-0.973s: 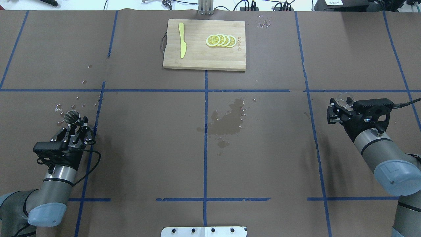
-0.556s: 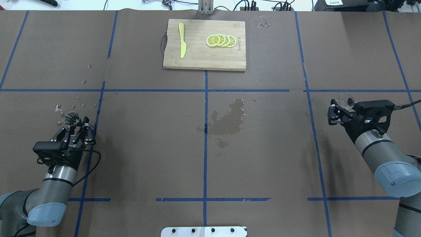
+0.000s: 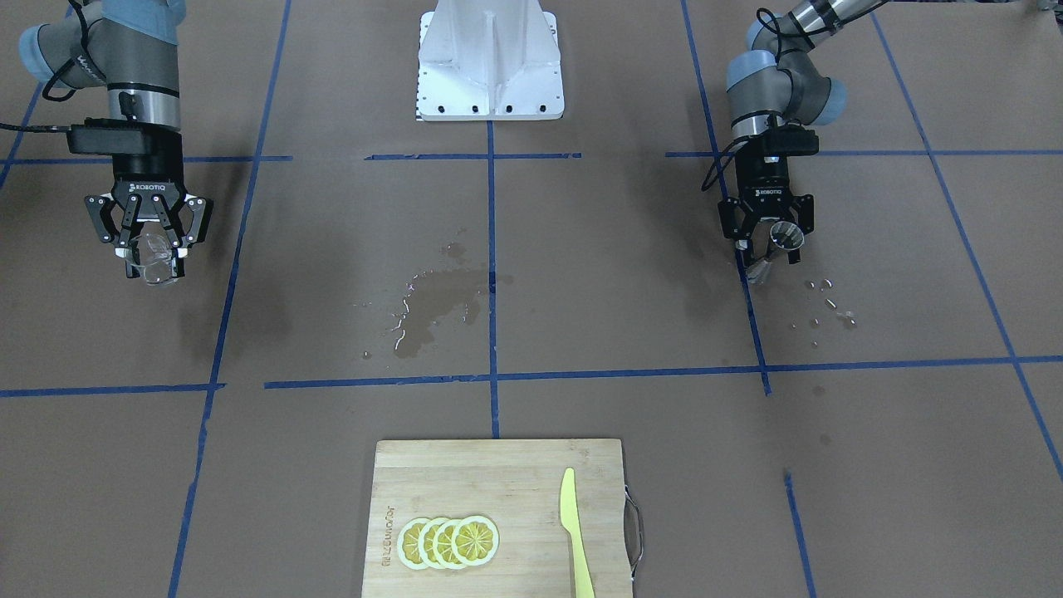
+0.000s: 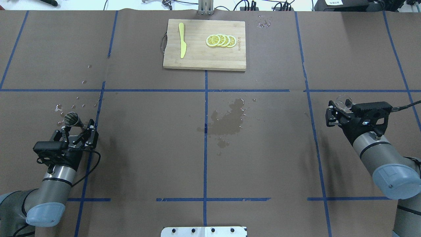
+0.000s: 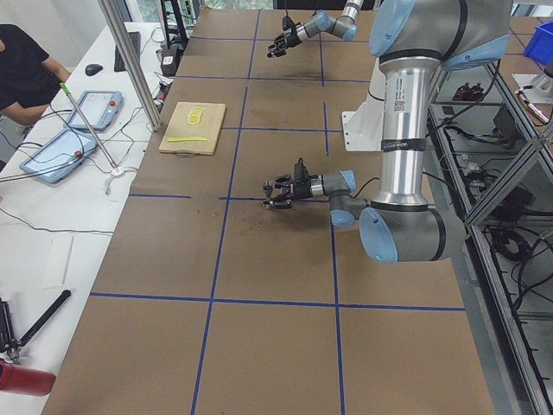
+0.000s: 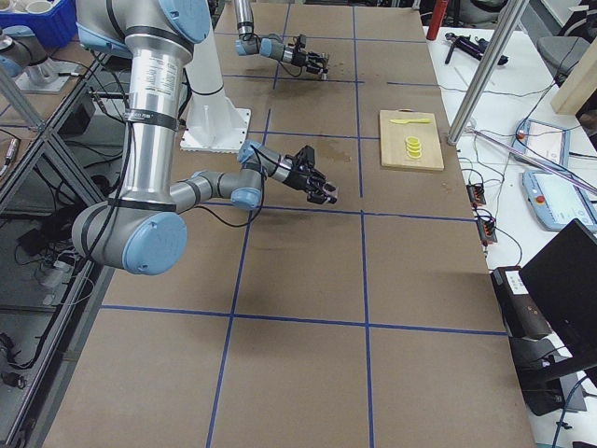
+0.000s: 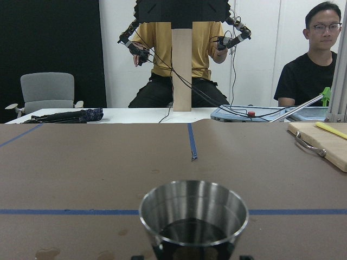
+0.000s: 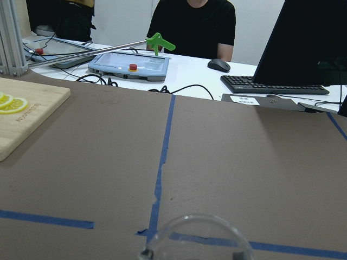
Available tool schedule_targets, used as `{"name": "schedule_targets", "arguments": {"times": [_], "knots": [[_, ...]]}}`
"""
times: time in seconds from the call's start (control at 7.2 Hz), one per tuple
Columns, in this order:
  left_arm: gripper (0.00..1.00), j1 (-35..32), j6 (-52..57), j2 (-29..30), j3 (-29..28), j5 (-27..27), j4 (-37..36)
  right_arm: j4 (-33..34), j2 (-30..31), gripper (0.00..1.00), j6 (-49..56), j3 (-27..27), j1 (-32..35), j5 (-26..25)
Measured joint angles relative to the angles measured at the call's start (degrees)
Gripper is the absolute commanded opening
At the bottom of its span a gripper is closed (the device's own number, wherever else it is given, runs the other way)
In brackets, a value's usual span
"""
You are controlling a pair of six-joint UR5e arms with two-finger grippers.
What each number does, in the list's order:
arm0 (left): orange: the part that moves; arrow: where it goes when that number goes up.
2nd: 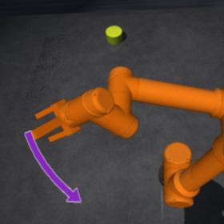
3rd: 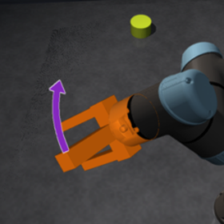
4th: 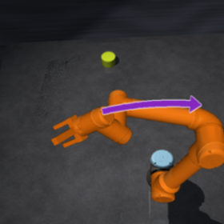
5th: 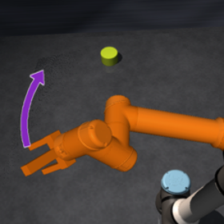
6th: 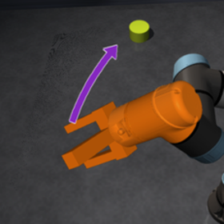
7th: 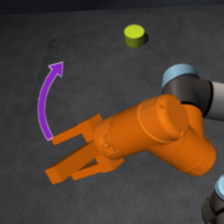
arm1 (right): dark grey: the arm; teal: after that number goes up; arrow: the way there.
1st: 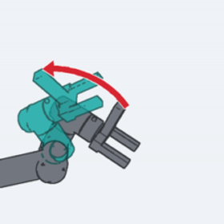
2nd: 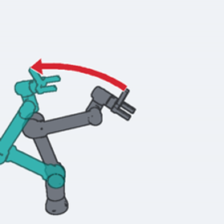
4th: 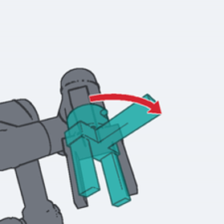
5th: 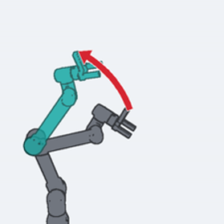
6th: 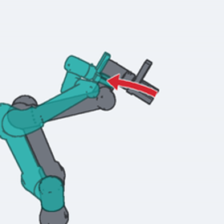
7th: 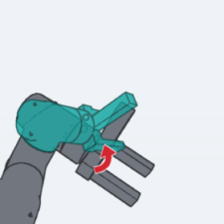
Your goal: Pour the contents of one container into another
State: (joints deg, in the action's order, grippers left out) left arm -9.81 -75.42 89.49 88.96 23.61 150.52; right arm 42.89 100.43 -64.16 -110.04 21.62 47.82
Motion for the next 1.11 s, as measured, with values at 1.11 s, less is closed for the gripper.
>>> {"name": "schedule_targets", "arguments": {"times": [1.11], "knots": [[1.00, 0.1, 0.7, -11.5, 11.9, 17.2, -0.5, -0.1, 0.2, 0.00, -8.2, 4.5, -7.0, -7.8]]}}
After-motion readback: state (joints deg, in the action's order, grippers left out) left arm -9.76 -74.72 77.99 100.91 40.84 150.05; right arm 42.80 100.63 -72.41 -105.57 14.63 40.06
